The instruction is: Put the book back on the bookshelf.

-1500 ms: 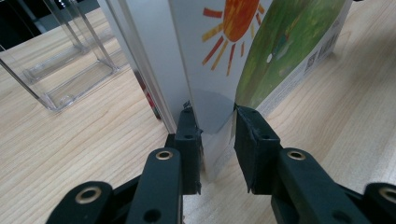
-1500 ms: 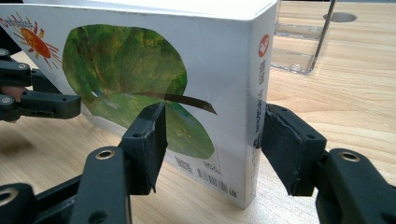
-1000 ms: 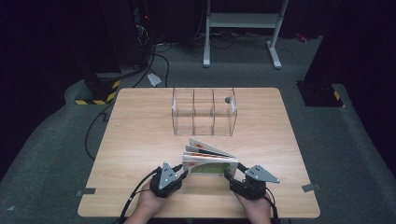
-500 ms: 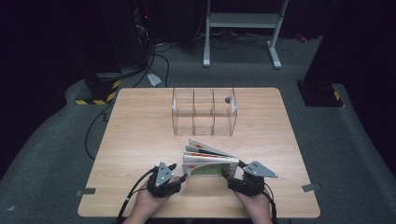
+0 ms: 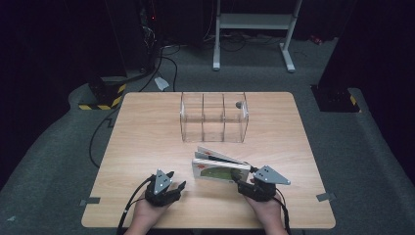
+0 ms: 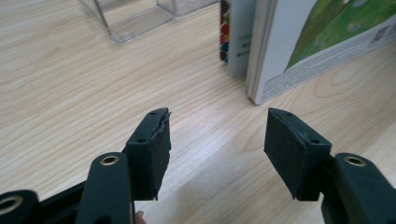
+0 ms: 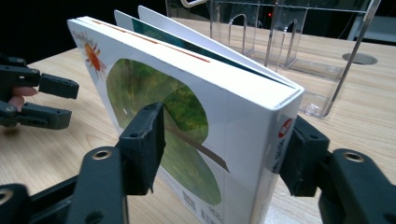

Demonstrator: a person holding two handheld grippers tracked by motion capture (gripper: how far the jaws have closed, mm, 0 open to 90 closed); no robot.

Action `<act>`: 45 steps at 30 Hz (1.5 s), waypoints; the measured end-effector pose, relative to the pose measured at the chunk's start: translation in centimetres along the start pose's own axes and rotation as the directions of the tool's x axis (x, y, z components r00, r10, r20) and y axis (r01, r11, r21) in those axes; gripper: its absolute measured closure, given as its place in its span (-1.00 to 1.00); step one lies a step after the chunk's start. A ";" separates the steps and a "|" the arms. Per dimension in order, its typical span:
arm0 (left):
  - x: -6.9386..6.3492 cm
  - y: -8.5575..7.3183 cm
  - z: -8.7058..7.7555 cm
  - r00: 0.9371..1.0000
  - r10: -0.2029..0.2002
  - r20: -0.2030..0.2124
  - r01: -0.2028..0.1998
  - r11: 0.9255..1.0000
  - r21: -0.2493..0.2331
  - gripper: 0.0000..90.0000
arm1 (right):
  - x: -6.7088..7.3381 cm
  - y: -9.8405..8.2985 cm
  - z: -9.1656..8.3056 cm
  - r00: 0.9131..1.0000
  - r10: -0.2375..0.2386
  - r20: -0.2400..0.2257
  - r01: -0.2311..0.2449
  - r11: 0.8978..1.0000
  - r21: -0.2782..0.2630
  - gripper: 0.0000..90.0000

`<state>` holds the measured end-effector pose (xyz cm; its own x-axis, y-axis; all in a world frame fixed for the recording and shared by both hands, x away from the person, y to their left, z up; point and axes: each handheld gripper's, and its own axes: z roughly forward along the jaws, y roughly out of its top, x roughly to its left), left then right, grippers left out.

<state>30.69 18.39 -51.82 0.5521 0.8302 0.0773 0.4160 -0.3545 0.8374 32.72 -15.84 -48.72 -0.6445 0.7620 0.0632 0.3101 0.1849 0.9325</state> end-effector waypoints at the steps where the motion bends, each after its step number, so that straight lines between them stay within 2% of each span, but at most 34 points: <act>1: 0.2 0.0 0.0 1.000 -0.003 -0.003 0.003 1.000 0.004 -0.09 | 0.0 0.0 0.0 1.000 -0.001 -0.003 0.001 1.000 -0.002 -0.03; 4: 0.4 -0.1 0.0 1.000 -0.007 -0.021 0.007 1.000 0.004 -0.09 | 0.0 -0.1 -0.1 1.000 -0.004 -0.005 0.004 1.000 -0.004 0.06; 5: 0.5 -0.1 0.1 0.999 -0.010 -0.031 0.010 1.000 0.006 -0.09 | -0.1 -0.1 -0.3 1.000 -0.005 -0.005 0.005 1.000 -0.004 0.15; 9: 1.1 -0.2 0.3 0.998 -0.036 -0.058 0.038 0.999 0.020 -0.09 | 0.0 -0.2 -0.4 1.000 -0.004 -0.007 0.003 1.000 -0.007 0.26; 15: 2.1 -0.5 0.7 0.993 -0.068 -0.092 0.073 0.996 0.045 -0.08 | 0.5 -0.3 -0.6 0.999 -0.036 -0.023 0.035 0.999 -0.007 0.55; 18: 2.5 -0.5 0.8 0.992 -0.073 -0.101 0.079 0.995 0.065 -0.07 | 0.7 -0.2 -0.7 0.999 -0.044 -0.024 0.044 0.999 -0.005 0.64; 23: 3.5 -0.6 1.0 0.985 -0.108 -0.137 0.119 0.990 0.075 -0.10 | 0.7 -0.3 -1.0 0.999 -0.037 -0.006 0.037 0.999 -0.008 0.65; 29: 5.3 -1.1 0.6 0.975 -0.105 -0.194 0.129 0.984 0.120 -0.19 | 0.5 -0.5 -1.7 0.999 -0.030 0.043 0.031 0.999 -0.008 0.65; 30: 6.0 -1.4 0.3 0.975 -0.102 -0.199 0.130 0.983 0.132 -0.22 | 0.3 -0.6 -1.9 0.997 -0.024 0.067 0.024 1.000 -0.010 0.65; 31: 6.0 -1.4 0.3 0.975 -0.102 -0.199 0.130 0.983 0.132 -0.22 | 0.3 -0.6 -1.9 0.997 -0.024 0.067 0.024 1.000 -0.010 0.65; 32: 6.3 -1.6 0.2 0.974 -0.111 -0.199 0.139 0.981 0.132 -0.22 | 0.2 -0.8 -2.2 0.996 -0.013 0.091 0.014 1.000 -0.012 0.65; 34: 6.9 -1.8 -0.1 0.971 -0.139 -0.192 0.166 0.977 0.131 -0.22 | 0.2 -0.8 -2.4 0.994 -0.009 0.107 0.010 1.000 -0.012 0.65; 35: 7.4 -2.0 -0.2 0.969 -0.173 -0.175 0.198 0.971 0.134 -0.23 | 0.1 -0.9 -2.7 0.991 0.000 0.134 0.001 1.000 -0.012 0.65; 36: 7.4 -2.0 -0.2 0.969 -0.173 -0.175 0.198 0.971 0.134 -0.24 | 0.1 -0.9 -2.7 0.991 0.000 0.134 0.001 1.000 -0.012 0.65; 37: 7.5 -2.0 -0.2 0.967 -0.195 -0.167 0.218 0.967 0.134 -0.24 | 0.1 -1.0 -2.9 0.989 0.004 0.148 -0.002 1.000 -0.015 0.65; 40: 7.5 -1.9 -0.1 0.967 -0.193 -0.167 0.216 0.967 0.134 -0.23 | 0.0 -1.2 -3.4 0.982 0.026 0.188 -0.023 1.000 -0.019 0.64; 42: 7.5 -1.9 0.0 0.969 -0.184 -0.165 0.207 0.969 0.137 -0.23 | 0.0 -1.2 -3.5 0.977 0.038 0.207 -0.034 0.999 -0.021 0.63; 45: 7.5 -1.9 0.0 0.969 -0.186 -0.164 0.209 0.968 0.137 -0.23 | 0.1 -1.2 -3.5 0.974 0.037 0.225 -0.032 0.999 -0.026 0.61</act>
<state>34.03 25.25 -52.79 0.3386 0.9409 0.0078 0.6173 -0.2284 0.7528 29.80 -18.14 -48.62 -0.4593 0.8881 0.0160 0.3119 0.1444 0.9391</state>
